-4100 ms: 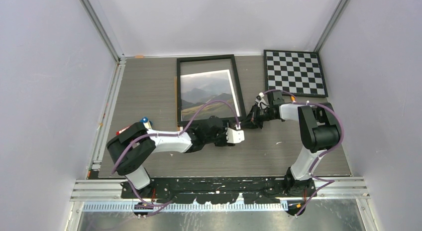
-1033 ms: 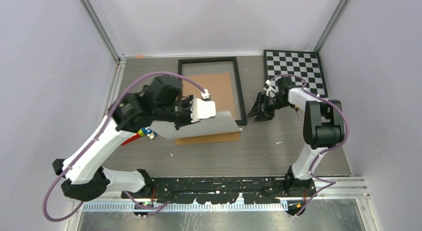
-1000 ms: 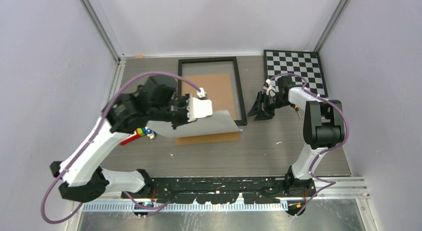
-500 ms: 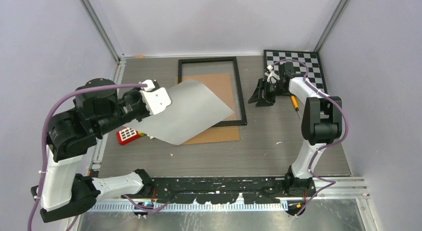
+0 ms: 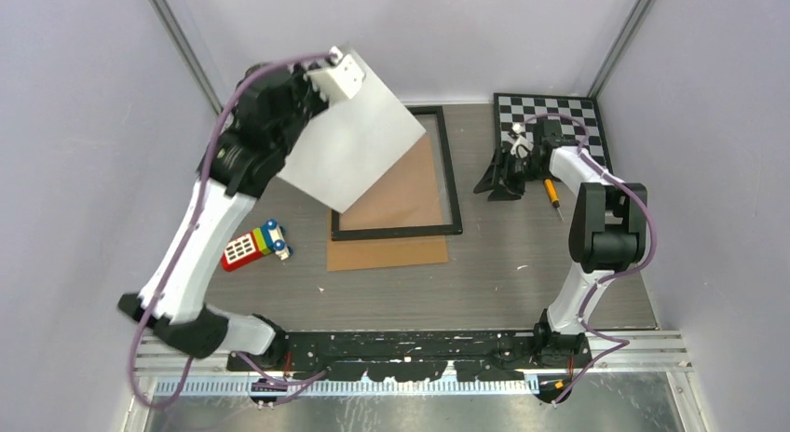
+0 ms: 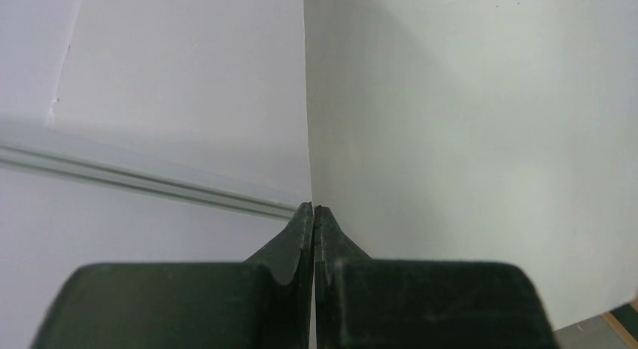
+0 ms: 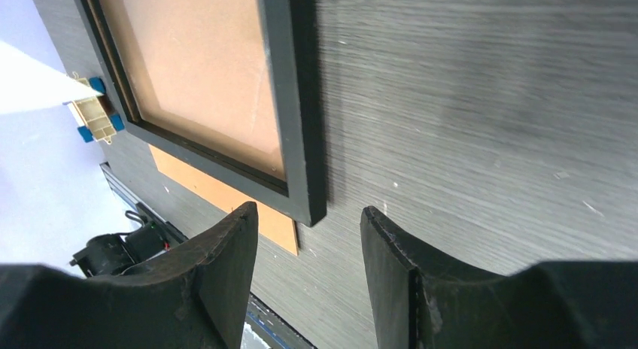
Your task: Take the photo out of the frame
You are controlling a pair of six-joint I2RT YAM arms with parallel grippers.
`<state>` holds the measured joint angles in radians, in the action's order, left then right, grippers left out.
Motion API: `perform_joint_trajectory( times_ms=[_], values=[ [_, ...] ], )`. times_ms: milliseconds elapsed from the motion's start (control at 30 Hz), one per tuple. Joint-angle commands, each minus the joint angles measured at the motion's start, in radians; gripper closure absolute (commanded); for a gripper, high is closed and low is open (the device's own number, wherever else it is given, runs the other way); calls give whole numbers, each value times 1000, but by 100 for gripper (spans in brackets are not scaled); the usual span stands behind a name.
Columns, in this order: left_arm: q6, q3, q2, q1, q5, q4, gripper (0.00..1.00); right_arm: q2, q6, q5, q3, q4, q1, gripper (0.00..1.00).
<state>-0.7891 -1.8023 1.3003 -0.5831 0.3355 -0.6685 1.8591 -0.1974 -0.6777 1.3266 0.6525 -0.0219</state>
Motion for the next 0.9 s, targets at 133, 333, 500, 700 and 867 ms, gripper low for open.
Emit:
perform_joint_trajectory(
  times_ms=[133, 333, 500, 700, 867],
  values=[
    [-79, -225, 321, 147, -120, 422, 100, -137, -18, -4, -63, -11, -69, 43],
    [-120, -54, 373, 99, -235, 647, 100, -184, -28, -5, -109, -14, -85, 43],
    [-252, 295, 314, 36, -402, 803, 100, -213, -32, -13, -135, -1, -90, 43],
    [-216, 478, 336, -27, -394, 780, 100, -203, -25, -20, -121, 22, -90, 43],
    [-149, 585, 313, -81, -409, 713, 100, -183, -31, -22, -97, 27, -90, 43]
  ],
)
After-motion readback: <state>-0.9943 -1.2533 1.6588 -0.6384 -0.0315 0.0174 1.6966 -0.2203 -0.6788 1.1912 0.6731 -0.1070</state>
